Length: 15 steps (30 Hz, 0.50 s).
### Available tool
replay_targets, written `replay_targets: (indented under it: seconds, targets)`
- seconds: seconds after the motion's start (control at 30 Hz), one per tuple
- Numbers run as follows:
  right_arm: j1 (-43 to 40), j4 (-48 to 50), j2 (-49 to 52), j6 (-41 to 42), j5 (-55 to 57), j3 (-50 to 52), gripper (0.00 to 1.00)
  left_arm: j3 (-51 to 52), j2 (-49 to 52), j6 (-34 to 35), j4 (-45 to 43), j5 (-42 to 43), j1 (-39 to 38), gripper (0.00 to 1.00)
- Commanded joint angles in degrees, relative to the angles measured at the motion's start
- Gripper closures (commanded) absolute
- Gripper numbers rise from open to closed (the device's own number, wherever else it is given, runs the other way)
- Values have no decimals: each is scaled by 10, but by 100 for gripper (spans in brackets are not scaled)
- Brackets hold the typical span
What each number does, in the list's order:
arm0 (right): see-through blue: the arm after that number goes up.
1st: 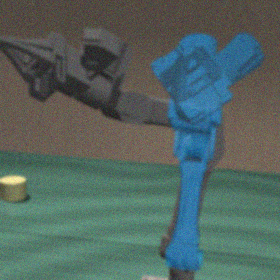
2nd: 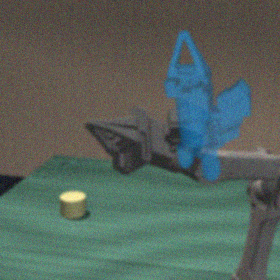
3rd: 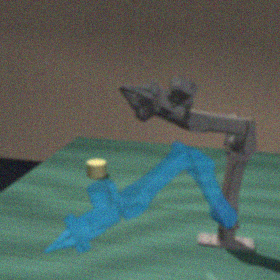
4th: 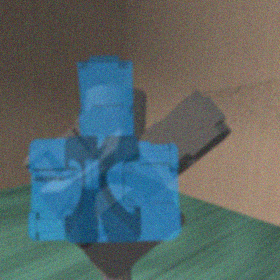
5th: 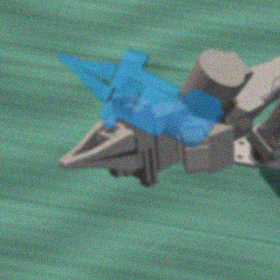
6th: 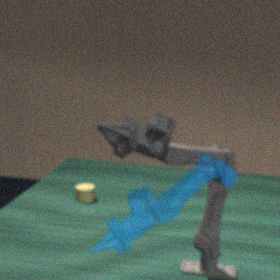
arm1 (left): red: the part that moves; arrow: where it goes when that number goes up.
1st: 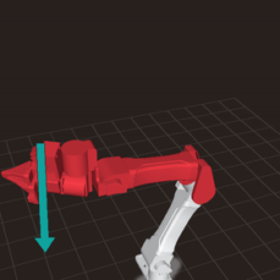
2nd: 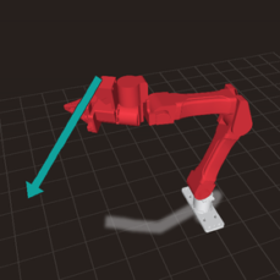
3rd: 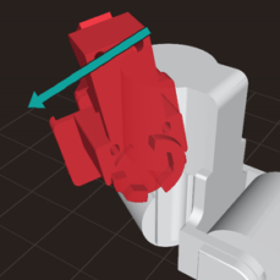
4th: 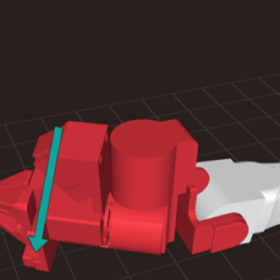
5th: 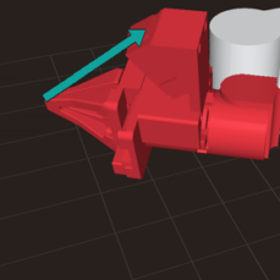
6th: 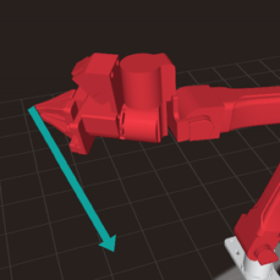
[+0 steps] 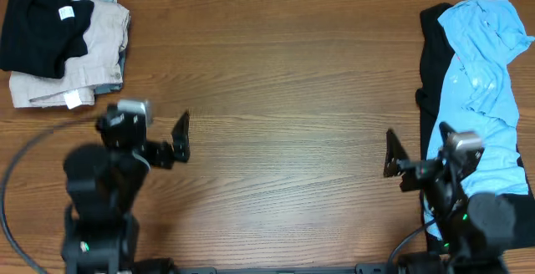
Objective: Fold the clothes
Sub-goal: 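Reach the right gripper to the light blue T-shirt and grasp it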
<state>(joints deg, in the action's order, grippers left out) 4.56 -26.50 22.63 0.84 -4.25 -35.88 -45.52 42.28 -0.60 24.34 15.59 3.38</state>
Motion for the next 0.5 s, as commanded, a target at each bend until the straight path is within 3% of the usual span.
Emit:
replay_targets:
  seconds: [0.0,0.27,0.47]
  targets:
    - [2,-36,71,-3,-5,-98,0,-96,69,-7,45,20,-4,0]
    - [2,-237,286,-3,-21,-356,0,-318,228,39,193,20,-7,0]
    - [2,-353,441,-2,-21,-509,0,-463,339,40,288,0,-64,0]
